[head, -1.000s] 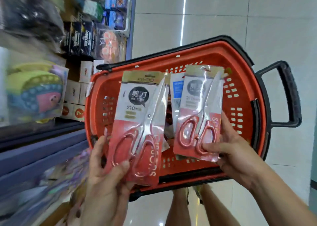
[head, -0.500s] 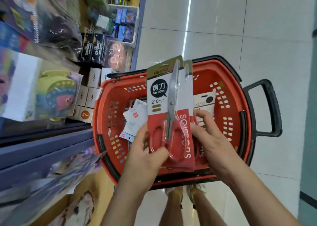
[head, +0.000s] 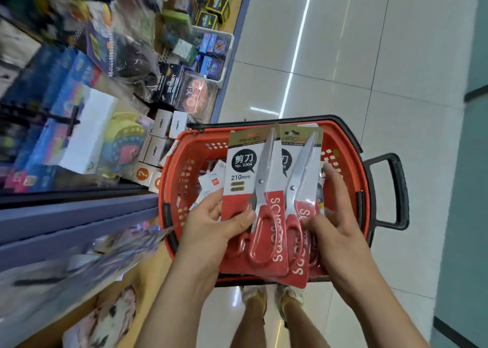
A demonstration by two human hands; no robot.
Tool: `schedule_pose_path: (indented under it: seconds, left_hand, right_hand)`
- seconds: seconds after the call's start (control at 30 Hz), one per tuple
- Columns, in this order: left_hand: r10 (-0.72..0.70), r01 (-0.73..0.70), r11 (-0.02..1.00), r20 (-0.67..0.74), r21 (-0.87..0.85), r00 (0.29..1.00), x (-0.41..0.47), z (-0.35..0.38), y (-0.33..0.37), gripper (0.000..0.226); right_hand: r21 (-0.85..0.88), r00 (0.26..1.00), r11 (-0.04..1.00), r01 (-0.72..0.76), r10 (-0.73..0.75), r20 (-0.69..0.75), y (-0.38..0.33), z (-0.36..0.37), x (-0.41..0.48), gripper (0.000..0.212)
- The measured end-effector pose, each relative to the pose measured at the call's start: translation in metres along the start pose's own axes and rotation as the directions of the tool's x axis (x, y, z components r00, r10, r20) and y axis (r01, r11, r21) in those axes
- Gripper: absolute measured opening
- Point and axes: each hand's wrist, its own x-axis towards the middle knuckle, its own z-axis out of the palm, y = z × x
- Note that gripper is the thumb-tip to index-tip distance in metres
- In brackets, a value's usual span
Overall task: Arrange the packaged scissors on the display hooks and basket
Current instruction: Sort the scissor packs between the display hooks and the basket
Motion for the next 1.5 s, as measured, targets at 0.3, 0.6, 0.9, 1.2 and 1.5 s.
schedule_pose_path:
  seconds: [0.3,0.6,0.9,1.2,1.5]
  left_hand:
    - [0.062,-0.088,0.980,-0.145,-0.178,0.987,-0.069,0.022,0.013,0.047]
    - [0.174,-0.338,0.875,-0.426,-0.346,0.888,-0.189,0.025,0.030,0.032]
    - [0.279,-0.614,0.692,-0.644,-0.379,0.713,-0.351,-0.012,0.016,0.027]
    - [0.358,-0.752,0.620,-0.772,-0.223,0.525,-0.490,-0.056,-0.030,0.037]
    - [0.414,-0.973,0.228,-0.902,-0.029,0.124,-0.626,-0.180,0.007,0.010]
  right_hand:
    - [0.009,0.982,0.993,0.118,-0.118,0.146,-0.046,-0.005,-0.039,0.061]
    - [-0.228,0.885,0.943,0.242,-0.118,0.450,-0.114,-0.013,-0.104,0.026]
    - [-0.307,0.678,0.830,0.465,-0.112,0.727,-0.153,0.032,-0.224,0.029]
    - [-0.274,0.331,0.698,0.662,0.056,0.942,-0.151,0.083,-0.352,0.028]
    - [-0.005,0.098,0.524,0.852,-0.150,0.984,-0.144,0.128,-0.471,0.027]
